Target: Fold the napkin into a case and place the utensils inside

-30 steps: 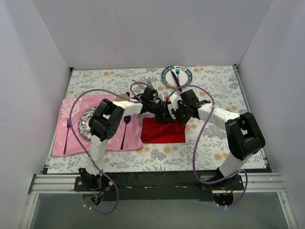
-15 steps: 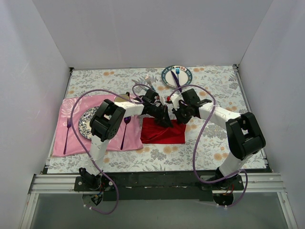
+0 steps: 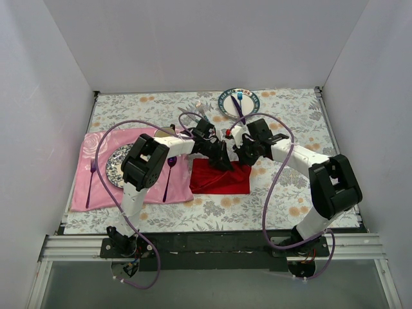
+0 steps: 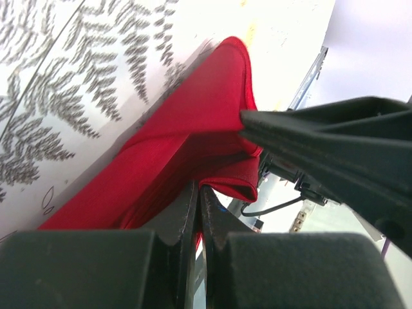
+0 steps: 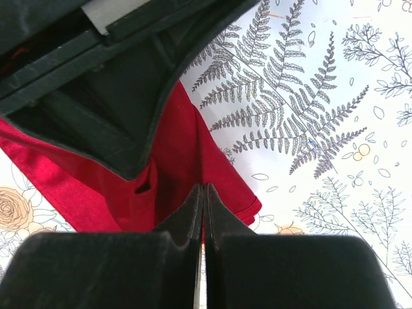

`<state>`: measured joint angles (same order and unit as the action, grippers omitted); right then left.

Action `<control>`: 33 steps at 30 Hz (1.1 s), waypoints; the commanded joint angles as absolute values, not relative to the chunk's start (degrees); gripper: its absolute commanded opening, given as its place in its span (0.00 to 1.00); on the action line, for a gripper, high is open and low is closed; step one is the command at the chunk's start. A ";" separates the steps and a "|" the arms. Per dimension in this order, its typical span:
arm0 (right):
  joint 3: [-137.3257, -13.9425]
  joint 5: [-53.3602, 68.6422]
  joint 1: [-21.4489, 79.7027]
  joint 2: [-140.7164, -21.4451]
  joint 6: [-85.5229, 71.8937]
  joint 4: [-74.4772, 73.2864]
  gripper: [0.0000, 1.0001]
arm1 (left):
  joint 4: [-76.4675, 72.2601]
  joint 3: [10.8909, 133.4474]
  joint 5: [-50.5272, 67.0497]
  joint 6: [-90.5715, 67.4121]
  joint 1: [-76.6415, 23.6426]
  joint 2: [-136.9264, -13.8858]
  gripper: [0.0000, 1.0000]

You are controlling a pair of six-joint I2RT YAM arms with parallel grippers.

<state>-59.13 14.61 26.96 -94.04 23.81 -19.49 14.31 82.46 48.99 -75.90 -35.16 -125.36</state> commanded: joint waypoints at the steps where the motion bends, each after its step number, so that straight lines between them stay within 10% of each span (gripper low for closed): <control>1: -58.71 16.35 26.63 -91.32 24.87 -18.11 0.01 | 12.92 85.34 49.13 -76.11 -35.33 -121.38 0.00; 27: -58.88 15.56 26.54 -89.74 24.17 -18.72 0.01 | 17.31 86.66 43.33 -76.55 -34.72 -130.34 0.00; 33: -60.55 15.82 26.37 -89.65 22.42 -20.30 0.41 | 18.45 86.84 42.98 -76.03 -34.72 -131.22 0.00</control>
